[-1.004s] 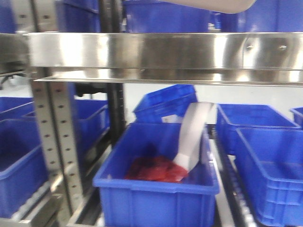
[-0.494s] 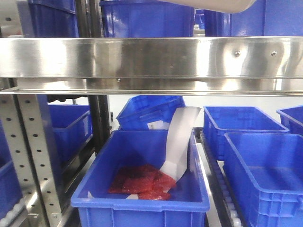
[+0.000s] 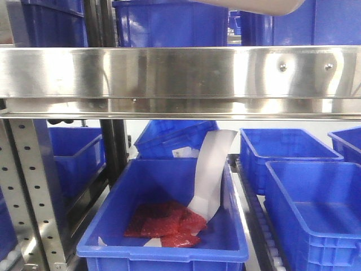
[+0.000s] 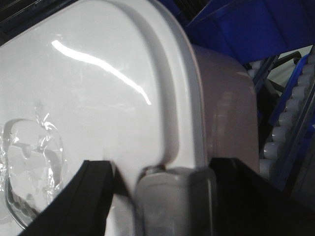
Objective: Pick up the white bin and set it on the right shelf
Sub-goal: 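Raise the held bin above the upper shelf with both grippers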
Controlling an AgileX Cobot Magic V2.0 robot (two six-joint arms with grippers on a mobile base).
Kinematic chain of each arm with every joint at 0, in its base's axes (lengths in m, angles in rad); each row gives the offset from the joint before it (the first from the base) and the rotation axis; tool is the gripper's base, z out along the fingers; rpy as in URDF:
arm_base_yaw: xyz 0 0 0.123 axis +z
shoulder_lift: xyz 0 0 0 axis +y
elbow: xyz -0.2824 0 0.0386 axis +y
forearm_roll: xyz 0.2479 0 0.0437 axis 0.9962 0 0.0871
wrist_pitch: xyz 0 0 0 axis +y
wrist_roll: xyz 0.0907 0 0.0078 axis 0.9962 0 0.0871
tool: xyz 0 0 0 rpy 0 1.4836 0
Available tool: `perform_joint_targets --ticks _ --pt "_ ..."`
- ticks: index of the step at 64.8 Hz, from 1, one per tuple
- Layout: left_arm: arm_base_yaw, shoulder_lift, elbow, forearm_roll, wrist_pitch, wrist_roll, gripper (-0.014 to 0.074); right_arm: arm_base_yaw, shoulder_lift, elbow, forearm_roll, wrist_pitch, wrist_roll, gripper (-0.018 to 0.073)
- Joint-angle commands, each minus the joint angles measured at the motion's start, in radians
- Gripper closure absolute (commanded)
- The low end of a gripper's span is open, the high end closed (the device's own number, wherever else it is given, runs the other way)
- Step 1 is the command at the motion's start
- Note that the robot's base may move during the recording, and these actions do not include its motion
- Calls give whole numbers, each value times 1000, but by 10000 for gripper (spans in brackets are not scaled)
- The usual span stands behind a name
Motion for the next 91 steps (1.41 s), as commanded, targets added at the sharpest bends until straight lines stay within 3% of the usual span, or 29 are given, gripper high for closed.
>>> perform_joint_targets --ticks 1,74,91 --pt "-55 -42 -34 -87 255 9 713 37 -52 -34 158 168 -3 504" --pt "-55 -42 -34 -96 254 9 713 37 -52 -34 161 175 -3 504" --pt "-53 -42 -95 -53 118 -49 713 43 -47 -37 232 154 103 503"
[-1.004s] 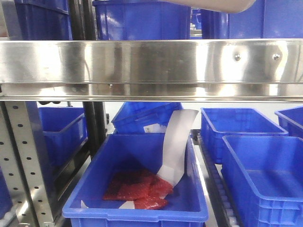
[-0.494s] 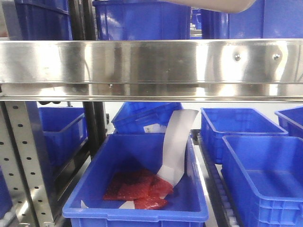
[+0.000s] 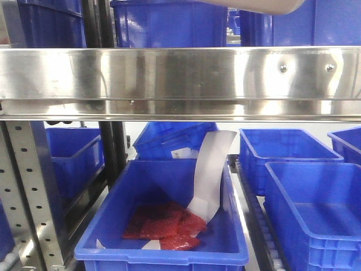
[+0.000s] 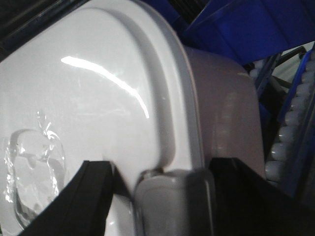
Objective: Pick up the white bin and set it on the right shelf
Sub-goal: 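Raise the held bin above the upper shelf with both grippers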
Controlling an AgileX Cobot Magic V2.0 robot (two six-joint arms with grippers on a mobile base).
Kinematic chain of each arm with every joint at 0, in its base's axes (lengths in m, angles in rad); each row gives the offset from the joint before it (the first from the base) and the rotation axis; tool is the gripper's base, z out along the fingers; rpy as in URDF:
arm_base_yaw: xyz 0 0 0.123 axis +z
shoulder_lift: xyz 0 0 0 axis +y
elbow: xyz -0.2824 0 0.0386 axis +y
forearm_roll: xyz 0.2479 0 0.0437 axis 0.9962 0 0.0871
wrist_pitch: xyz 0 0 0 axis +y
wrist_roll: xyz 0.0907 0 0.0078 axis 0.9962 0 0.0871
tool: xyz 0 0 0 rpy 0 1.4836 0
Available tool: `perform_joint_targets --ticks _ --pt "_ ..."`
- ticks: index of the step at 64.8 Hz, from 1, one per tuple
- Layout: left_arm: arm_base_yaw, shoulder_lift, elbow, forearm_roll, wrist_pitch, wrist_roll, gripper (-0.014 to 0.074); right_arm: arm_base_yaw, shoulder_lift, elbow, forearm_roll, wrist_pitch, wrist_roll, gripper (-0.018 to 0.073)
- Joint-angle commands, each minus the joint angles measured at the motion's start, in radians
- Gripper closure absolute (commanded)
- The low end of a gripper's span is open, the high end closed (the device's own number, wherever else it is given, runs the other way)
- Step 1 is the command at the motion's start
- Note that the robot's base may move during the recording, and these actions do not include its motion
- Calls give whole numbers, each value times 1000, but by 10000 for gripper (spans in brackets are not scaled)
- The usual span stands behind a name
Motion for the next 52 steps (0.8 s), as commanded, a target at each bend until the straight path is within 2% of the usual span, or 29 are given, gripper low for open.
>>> perform_joint_targets --ticks 1,16,28,52 --pt "-53 -42 -69 -67 118 -4 713 43 -47 -37 204 155 34 503" --pt "-12 -42 -112 42 -19 -38 713 109 20 -101 219 136 36 503" --pt "4 -2 -112 124 -54 -47 713 162 92 -143 219 82 35 503" --pt "4 131 -112 161 -47 -47 710 174 220 -146 218 61 22 503"
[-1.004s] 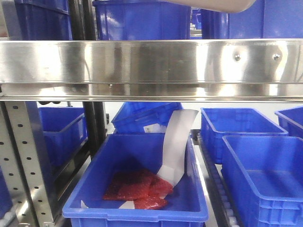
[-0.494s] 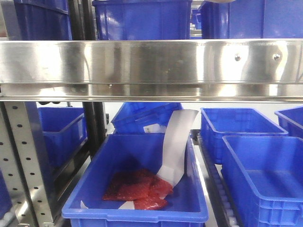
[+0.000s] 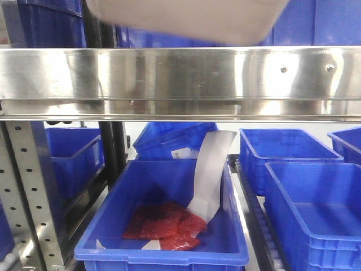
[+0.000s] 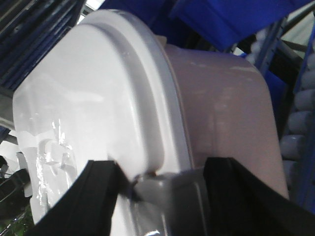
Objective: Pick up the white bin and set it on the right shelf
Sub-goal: 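Raise the held bin above the upper shelf with both grippers, then lower the bin onto the upper roller shelf and open both grippers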
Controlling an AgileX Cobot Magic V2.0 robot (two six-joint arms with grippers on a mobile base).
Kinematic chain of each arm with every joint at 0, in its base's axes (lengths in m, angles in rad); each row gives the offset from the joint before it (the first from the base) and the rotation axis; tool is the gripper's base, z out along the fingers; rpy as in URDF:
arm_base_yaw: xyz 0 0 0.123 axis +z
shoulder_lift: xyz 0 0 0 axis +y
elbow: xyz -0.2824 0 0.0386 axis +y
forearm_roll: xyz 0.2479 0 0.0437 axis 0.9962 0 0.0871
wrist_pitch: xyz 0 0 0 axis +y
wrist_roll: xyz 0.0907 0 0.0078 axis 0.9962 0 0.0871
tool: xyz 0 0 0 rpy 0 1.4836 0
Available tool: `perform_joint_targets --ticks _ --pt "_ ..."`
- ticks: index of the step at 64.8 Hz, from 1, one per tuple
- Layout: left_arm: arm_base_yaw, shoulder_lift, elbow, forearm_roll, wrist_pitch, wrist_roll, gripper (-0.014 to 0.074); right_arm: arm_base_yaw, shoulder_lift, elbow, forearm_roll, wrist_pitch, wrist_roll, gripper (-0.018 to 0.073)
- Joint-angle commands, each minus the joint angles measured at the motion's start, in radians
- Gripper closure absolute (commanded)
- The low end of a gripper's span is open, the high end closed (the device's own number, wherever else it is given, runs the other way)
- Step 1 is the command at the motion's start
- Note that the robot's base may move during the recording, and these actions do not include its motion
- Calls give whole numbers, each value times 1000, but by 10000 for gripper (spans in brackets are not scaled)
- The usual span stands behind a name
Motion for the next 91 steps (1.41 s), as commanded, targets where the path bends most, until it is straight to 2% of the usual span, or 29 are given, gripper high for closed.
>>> perform_joint_targets --ticks 1,12,16,20,30,36,42,49,65,83,91 --pt "-32 -18 -30 -48 85 27 710 42 -35 -47 162 155 -7 503" --pt "-32 -2 -30 -43 70 29 693 43 -6 -47 162 158 -22 500" --pt "-32 1 -30 -30 58 29 649 43 -6 -47 162 158 -37 481" --pt "-32 3 -30 -12 58 29 577 43 -6 -47 162 158 -49 421" --pt "-32 4 -30 23 57 29 298 43 -6 -47 162 146 -70 82" --pt "-32 4 -30 23 48 29 182 43 -6 -47 161 126 -81 -94" --pt "-24 4 -32 23 46 29 131 43 -6 -47 158 115 -107 -74" --pt "-7 2 -32 23 59 29 129 41 -6 -52 138 112 -126 -74" --pt "38 -25 -32 26 67 29 133 39 -6 -163 -45 84 -124 -74" --pt "84 -94 -32 141 87 29 134 11 -20 -288 -294 84 -70 -74" --pt "84 -129 -32 188 87 29 135 -12 -35 -303 -326 88 -68 -73"
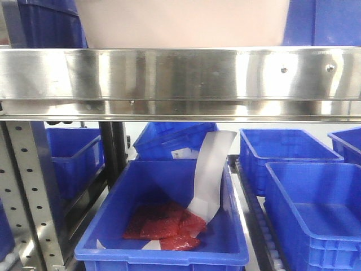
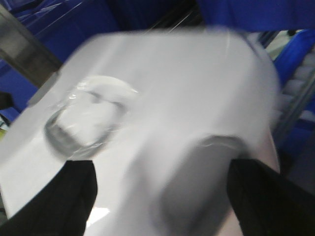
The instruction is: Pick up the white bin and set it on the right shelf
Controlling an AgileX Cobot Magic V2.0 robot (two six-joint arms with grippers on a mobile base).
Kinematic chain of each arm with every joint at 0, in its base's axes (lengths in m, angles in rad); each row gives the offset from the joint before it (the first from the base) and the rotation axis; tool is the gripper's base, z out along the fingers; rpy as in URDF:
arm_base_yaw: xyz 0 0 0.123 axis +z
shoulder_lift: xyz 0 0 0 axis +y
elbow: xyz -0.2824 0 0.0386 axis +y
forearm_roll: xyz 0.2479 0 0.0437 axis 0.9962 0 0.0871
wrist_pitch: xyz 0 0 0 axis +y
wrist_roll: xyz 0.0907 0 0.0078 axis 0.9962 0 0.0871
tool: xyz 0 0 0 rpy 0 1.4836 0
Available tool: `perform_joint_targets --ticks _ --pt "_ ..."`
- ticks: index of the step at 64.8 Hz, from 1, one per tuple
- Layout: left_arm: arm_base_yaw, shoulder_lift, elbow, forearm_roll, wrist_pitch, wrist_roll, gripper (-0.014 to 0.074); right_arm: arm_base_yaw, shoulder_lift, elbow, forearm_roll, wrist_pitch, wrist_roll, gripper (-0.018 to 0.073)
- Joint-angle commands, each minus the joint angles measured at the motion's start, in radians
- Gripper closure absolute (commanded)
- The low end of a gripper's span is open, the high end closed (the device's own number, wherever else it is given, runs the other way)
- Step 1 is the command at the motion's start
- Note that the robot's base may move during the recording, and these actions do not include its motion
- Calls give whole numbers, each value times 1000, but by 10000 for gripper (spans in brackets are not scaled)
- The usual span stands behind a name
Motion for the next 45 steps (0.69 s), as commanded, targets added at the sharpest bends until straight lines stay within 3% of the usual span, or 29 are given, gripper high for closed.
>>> perform_joint_targets --ticks 1,15,22,34,37,45 --pt "1 -77 -32 -30 -3 5 136 -25 -68 -44 36 -3 1 -73" --pt "1 -166 -32 -1 51 5 213 -59 -140 -44 32 52 16 -45" --pt "1 -225 -32 -1 102 5 349 -58 -203 -44 32 90 35 114" --pt "1 -311 -32 1 164 5 659 -58 -335 -8 12 120 38 498" --pt "1 -326 -32 8 180 5 727 -58 -373 32 9 111 40 496" --pt "1 -366 -27 127 195 -11 713 -58 -501 208 -37 51 40 491"
